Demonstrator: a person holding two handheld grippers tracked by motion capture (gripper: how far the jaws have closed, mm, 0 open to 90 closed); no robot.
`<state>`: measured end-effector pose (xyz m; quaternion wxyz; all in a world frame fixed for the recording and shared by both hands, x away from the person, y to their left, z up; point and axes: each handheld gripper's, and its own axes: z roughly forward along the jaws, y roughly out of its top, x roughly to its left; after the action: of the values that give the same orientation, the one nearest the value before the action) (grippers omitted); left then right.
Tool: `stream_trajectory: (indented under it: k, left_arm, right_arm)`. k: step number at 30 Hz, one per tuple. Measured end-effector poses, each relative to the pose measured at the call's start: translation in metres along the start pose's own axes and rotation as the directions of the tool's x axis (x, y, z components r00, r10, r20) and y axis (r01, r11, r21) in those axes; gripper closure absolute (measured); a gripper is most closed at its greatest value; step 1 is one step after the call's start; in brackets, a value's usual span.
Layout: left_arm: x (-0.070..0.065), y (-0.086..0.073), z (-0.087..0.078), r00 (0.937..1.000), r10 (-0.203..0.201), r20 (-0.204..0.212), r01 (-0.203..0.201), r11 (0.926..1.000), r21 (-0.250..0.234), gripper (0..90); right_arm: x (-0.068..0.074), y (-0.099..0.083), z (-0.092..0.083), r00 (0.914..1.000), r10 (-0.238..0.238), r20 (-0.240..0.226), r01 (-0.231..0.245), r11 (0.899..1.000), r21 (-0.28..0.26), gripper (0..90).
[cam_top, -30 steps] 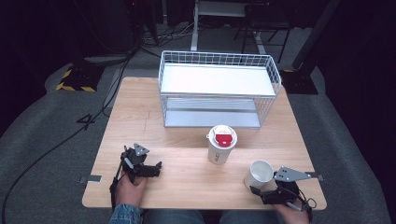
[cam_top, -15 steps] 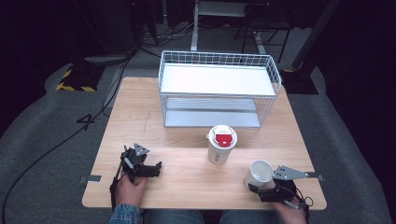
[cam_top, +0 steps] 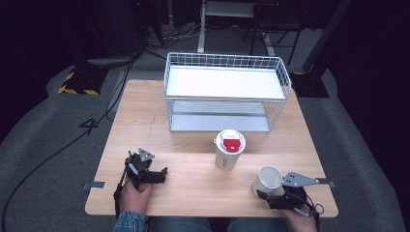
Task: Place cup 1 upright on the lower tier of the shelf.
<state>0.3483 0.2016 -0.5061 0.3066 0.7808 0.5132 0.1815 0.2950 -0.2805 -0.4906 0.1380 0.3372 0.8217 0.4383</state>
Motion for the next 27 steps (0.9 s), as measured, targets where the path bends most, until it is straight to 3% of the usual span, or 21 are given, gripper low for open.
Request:
stream_trajectory:
  k: [11,27]
  left_arm:
    - [0.0,0.0,0.0,1.0,0.0,0.0,0.0,1.0,0.0,0.5]
    - [0.0,0.0,0.0,1.0,0.001,0.001,-0.001,1.0,0.0,0.5]
  right_arm:
    - [0.001,0.01,-0.004,1.0,-0.008,-0.003,0.008,1.0,-0.012,23.1]
    - [-0.008,0.046,-0.007,0.9993,-0.024,0.027,0.025,0.999,-0.032,23.1]
